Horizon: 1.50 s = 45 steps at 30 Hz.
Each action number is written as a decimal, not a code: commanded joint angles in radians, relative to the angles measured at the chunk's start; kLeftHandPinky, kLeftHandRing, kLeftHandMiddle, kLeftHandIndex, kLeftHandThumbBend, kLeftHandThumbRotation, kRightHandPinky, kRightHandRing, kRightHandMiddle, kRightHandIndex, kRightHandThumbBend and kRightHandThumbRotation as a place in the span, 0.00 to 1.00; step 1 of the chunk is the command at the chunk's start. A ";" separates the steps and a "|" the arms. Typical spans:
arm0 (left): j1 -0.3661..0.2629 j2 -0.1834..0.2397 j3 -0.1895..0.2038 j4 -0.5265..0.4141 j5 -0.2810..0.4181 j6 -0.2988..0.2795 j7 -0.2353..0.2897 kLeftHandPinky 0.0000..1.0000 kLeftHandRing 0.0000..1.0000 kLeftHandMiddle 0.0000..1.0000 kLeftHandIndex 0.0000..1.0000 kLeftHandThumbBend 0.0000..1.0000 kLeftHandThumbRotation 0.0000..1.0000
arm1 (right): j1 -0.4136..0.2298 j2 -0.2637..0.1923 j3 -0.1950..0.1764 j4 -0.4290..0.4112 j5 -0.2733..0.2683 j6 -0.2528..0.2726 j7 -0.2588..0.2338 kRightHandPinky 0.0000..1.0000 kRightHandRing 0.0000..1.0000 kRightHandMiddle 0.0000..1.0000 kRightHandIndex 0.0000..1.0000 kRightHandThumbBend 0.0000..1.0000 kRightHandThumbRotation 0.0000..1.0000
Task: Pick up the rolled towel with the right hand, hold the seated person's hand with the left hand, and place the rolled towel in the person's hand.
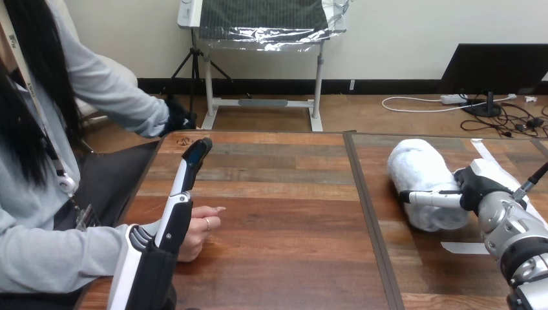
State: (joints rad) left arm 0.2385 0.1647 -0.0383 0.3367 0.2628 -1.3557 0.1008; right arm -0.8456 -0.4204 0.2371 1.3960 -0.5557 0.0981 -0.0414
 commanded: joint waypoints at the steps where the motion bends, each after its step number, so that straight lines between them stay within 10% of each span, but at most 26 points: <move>1: -0.009 0.022 -0.033 -0.062 -0.052 0.015 -0.023 1.00 1.00 1.00 1.00 1.00 0.60 | 0.019 0.050 0.003 -0.005 0.005 0.019 -0.011 0.49 0.73 0.79 0.85 0.96 0.55; 19: -0.006 -0.002 -0.014 -0.055 -0.069 -0.016 -0.055 1.00 1.00 1.00 1.00 1.00 0.58 | 0.050 0.056 -0.021 -0.009 0.020 -0.014 -0.143 0.41 0.59 0.66 0.68 0.91 0.06; 45: 0.006 -0.026 0.006 -0.047 -0.065 -0.016 -0.064 0.94 1.00 1.00 0.99 1.00 0.59 | 0.076 0.046 -0.107 -0.021 0.110 -0.152 -0.246 0.51 0.62 0.63 0.51 0.84 0.00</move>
State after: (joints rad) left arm 0.2746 0.1527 -0.0498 0.3108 0.2034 -1.3555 0.0350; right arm -0.7604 -0.3870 0.1432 1.3952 -0.4584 -0.0197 -0.2749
